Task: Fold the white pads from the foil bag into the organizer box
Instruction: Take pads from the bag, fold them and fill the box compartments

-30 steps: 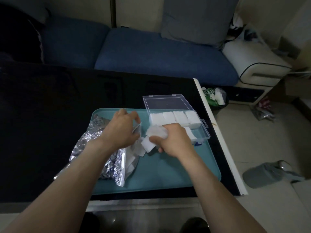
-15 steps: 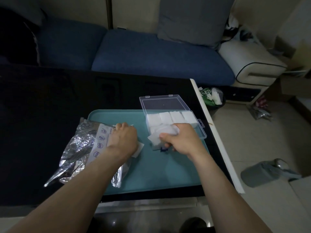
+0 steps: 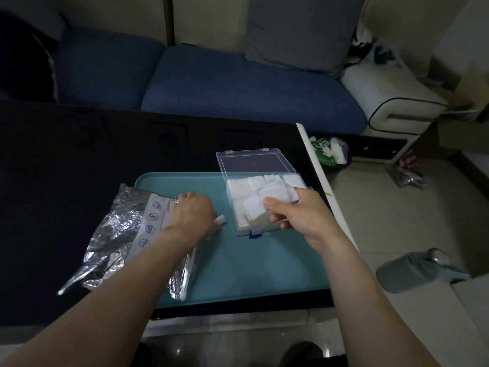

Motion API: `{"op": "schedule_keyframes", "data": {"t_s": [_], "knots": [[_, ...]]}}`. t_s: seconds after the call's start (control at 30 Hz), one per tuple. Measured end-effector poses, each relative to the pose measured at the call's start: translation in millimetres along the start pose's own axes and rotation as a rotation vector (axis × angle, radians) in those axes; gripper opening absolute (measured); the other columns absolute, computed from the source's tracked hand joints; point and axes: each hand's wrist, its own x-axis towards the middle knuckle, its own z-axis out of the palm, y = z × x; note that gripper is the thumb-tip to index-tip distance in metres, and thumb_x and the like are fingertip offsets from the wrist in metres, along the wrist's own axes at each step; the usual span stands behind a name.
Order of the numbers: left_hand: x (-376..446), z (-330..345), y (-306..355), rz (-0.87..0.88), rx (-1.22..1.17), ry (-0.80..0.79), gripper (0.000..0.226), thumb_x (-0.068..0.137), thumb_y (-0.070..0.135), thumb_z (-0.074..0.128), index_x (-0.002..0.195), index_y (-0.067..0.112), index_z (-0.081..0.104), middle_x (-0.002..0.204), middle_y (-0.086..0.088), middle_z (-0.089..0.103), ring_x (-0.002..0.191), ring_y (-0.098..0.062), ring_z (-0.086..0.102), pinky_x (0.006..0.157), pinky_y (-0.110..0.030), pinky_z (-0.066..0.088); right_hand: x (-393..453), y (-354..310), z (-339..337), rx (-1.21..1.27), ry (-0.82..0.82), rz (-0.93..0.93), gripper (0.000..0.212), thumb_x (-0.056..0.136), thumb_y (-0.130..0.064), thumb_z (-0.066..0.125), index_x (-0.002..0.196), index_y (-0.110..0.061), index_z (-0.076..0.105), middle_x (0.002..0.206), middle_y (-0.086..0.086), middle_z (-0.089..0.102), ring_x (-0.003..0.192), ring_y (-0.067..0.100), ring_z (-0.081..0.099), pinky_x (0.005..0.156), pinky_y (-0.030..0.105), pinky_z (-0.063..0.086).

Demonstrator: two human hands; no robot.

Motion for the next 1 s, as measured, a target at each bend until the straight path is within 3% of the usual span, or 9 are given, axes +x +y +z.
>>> {"op": "schedule_keyframes", "data": {"t_s": [0.1, 0.17, 0.27, 0.4, 0.53, 0.63, 0.77, 0.87, 1.0], "knots": [[-2, -19, 9, -0.009, -0.394, 0.064, 0.022, 0.082, 0.032, 0.075, 0.073, 0.017, 0.061, 0.075, 0.003, 0.063, 0.073, -0.013, 0.06, 0.061, -0.021, 0.044, -2, -4, -5, 0.081, -0.037, -0.003, 0.012, 0.088, -0.017, 0.076, 0.096, -0.009, 0.072, 0.069, -0.004, 0.073, 0.06, 0.007, 0.063, 0.053, 0.02, 0.05], [-6, -28, 15, -0.054, -0.726, 0.001, 0.018, 0.079, 0.018, 0.08, 0.081, 0.014, 0.062, 0.071, 0.0, 0.066, 0.065, -0.016, 0.064, 0.059, -0.023, 0.051, -3, -5, -8, 0.154, -0.053, -0.006, 0.01, 0.087, -0.018, 0.077, 0.092, -0.009, 0.073, 0.067, -0.003, 0.07, 0.06, 0.009, 0.061, 0.054, 0.021, 0.048], [-14, -32, 24, -0.106, -1.117, -0.165, 0.031, 0.075, 0.0, 0.081, 0.099, 0.006, 0.062, 0.066, -0.004, 0.067, 0.061, -0.024, 0.064, 0.06, -0.03, 0.057, -4, -7, -12, 0.233, -0.081, -0.022, 0.009, 0.085, -0.018, 0.078, 0.088, -0.01, 0.074, 0.067, 0.004, 0.067, 0.06, 0.012, 0.059, 0.056, 0.023, 0.047], [-16, -32, 29, -0.042, -1.155, -0.246, 0.039, 0.074, -0.002, 0.08, 0.108, 0.009, 0.065, 0.069, -0.004, 0.068, 0.065, -0.022, 0.059, 0.057, -0.025, 0.05, -6, -8, -16, 0.233, -0.119, -0.066, 0.011, 0.083, -0.016, 0.079, 0.09, -0.011, 0.073, 0.068, 0.006, 0.067, 0.059, 0.014, 0.058, 0.057, 0.025, 0.047], [-16, -32, 30, 0.053, -1.158, -0.289, 0.023, 0.083, -0.008, 0.069, 0.103, 0.004, 0.07, 0.086, -0.016, 0.074, 0.067, -0.016, 0.065, 0.063, -0.021, 0.055, -5, -6, -17, 0.19, -0.068, -0.074, 0.014, 0.083, -0.016, 0.08, 0.093, -0.011, 0.073, 0.069, 0.003, 0.07, 0.057, 0.012, 0.058, 0.057, 0.024, 0.048], [-17, -32, 32, 0.092, -1.181, -0.338, 0.026, 0.086, -0.014, 0.057, 0.106, 0.0, 0.066, 0.079, -0.019, 0.073, 0.06, -0.017, 0.064, 0.061, -0.023, 0.055, -4, -5, -16, 0.124, -0.024, -0.091, 0.017, 0.081, -0.016, 0.082, 0.095, -0.01, 0.074, 0.071, 0.006, 0.071, 0.057, 0.011, 0.06, 0.055, 0.023, 0.048], [-18, -30, 38, 0.01, -1.35, -0.349, 0.022, 0.089, -0.016, 0.054, 0.107, -0.006, 0.062, 0.086, -0.024, 0.073, 0.071, -0.028, 0.073, 0.066, -0.03, 0.062, -3, -5, -16, 0.11, 0.019, -0.075, 0.017, 0.08, -0.017, 0.083, 0.093, -0.009, 0.075, 0.069, 0.005, 0.07, 0.056, 0.011, 0.059, 0.053, 0.022, 0.047], [-17, -28, 42, -0.053, -1.415, -0.292, 0.024, 0.086, -0.018, 0.052, 0.106, -0.011, 0.065, 0.093, -0.027, 0.072, 0.076, -0.031, 0.072, 0.071, -0.034, 0.062, -3, -5, -15, 0.134, 0.044, -0.044, 0.016, 0.079, -0.018, 0.084, 0.09, -0.009, 0.075, 0.068, 0.005, 0.07, 0.054, 0.01, 0.059, 0.052, 0.021, 0.048], [-19, -31, 49, -0.082, -1.471, -0.329, 0.023, 0.092, -0.013, 0.046, 0.104, -0.011, 0.066, 0.095, -0.028, 0.072, 0.092, -0.04, 0.071, 0.082, -0.043, 0.06, -4, -5, -8, 0.1, 0.096, -0.015, 0.016, 0.078, -0.018, 0.085, 0.088, -0.013, 0.074, 0.065, 0.002, 0.071, 0.051, 0.008, 0.06, 0.049, 0.021, 0.046]]}}
